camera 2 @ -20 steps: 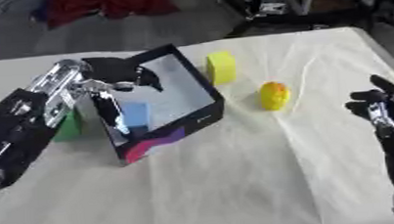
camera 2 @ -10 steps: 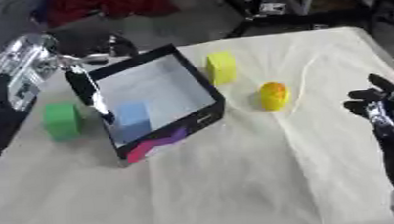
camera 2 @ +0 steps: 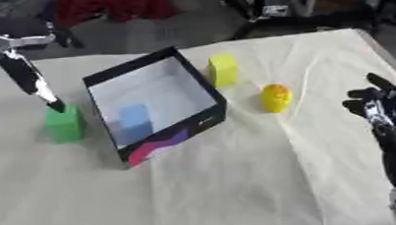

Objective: Pick up objects on the table and place them in the box.

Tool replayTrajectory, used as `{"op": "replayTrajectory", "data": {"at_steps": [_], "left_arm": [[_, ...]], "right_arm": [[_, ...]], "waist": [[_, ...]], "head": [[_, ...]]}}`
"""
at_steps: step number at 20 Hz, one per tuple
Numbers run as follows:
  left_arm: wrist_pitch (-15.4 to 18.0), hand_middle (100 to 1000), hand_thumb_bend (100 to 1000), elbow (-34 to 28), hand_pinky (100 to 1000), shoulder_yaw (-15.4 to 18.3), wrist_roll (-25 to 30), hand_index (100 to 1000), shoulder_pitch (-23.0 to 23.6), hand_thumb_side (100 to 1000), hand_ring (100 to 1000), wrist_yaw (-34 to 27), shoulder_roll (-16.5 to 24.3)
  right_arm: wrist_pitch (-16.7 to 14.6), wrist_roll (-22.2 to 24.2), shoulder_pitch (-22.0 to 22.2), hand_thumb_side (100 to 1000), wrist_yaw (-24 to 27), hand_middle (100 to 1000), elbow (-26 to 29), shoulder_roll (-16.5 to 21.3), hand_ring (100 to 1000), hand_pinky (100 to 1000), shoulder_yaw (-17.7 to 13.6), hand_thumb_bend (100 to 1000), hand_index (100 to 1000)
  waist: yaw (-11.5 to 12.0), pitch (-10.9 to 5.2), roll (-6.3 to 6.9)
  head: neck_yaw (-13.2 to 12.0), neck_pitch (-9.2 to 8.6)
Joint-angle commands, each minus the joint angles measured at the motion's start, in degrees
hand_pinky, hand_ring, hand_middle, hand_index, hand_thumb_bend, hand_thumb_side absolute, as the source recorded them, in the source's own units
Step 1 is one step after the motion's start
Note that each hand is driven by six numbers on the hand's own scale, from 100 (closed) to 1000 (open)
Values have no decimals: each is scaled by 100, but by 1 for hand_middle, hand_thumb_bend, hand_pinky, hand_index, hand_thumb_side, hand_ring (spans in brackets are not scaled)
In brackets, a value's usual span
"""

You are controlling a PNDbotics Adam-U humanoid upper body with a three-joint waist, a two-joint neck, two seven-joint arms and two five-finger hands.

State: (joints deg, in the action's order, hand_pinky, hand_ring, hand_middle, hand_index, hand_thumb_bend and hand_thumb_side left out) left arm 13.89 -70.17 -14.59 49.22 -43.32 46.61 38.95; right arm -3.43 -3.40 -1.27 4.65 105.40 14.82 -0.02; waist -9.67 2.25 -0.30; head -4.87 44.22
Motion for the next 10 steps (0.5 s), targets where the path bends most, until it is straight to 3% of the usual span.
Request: {"op": "replayTrajectory", "data": {"at_steps": [1, 10], "left_arm": [[-7, 821, 894, 270, 870, 22, 252, 920, 22, 447, 812, 170, 134], [56, 812, 893, 768, 858, 55, 275, 914, 180, 424, 803, 187, 72]], "right_arm": [[-12, -10, -57, 666, 2, 666, 58, 115, 706, 805, -51, 100, 917], [-10, -2, -68, 664, 3, 666, 61, 118, 706, 805, -47, 100, 917]], "waist": [[-10, -120, 71], [3, -117, 62]], "head": [[30, -10], [44, -10]]}}
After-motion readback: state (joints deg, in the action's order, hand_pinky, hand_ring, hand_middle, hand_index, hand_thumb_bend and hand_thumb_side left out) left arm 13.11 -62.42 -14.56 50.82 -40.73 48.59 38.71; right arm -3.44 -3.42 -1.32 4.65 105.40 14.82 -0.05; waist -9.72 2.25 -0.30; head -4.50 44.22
